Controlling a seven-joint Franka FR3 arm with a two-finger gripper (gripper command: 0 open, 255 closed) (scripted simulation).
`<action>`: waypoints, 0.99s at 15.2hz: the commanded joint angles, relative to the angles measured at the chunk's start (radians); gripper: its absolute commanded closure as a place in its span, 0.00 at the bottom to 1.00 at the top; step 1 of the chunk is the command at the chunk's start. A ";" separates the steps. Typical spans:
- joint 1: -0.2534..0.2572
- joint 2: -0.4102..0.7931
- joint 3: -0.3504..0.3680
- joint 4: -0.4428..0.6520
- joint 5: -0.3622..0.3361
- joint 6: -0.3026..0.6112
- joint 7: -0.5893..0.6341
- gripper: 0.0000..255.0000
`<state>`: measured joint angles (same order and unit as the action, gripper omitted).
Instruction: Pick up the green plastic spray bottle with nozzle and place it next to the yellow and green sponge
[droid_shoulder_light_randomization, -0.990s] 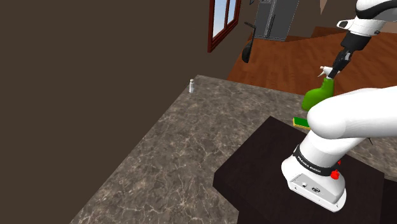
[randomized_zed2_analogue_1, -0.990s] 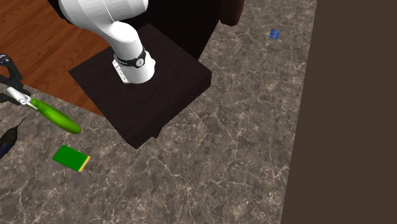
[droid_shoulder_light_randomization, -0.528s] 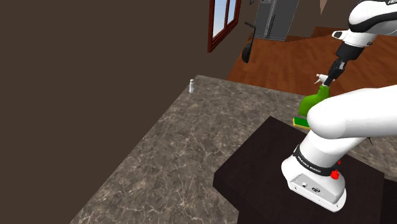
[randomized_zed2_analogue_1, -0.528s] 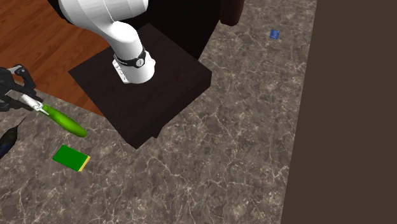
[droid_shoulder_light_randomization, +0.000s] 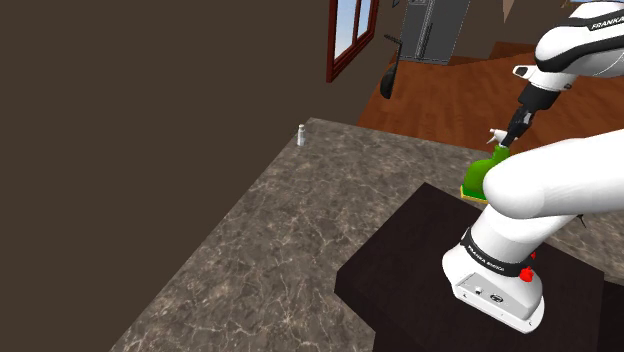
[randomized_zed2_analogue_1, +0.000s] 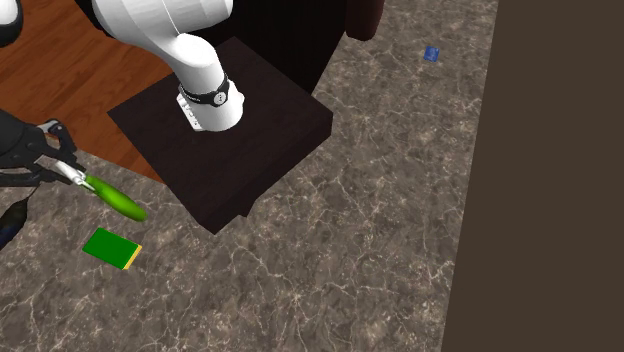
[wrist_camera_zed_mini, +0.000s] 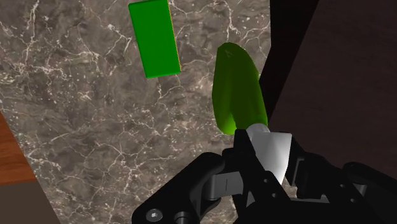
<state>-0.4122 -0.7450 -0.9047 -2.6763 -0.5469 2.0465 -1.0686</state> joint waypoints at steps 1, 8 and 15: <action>0.006 0.018 -0.022 -0.014 -0.010 0.034 -0.001 1.00; 0.036 0.092 -0.105 -0.057 -0.041 0.158 -0.007 1.00; 0.096 0.191 -0.210 -0.089 -0.057 0.296 -0.019 1.00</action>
<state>-0.3318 -0.5727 -1.0968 -2.7644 -0.6059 2.3202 -1.0856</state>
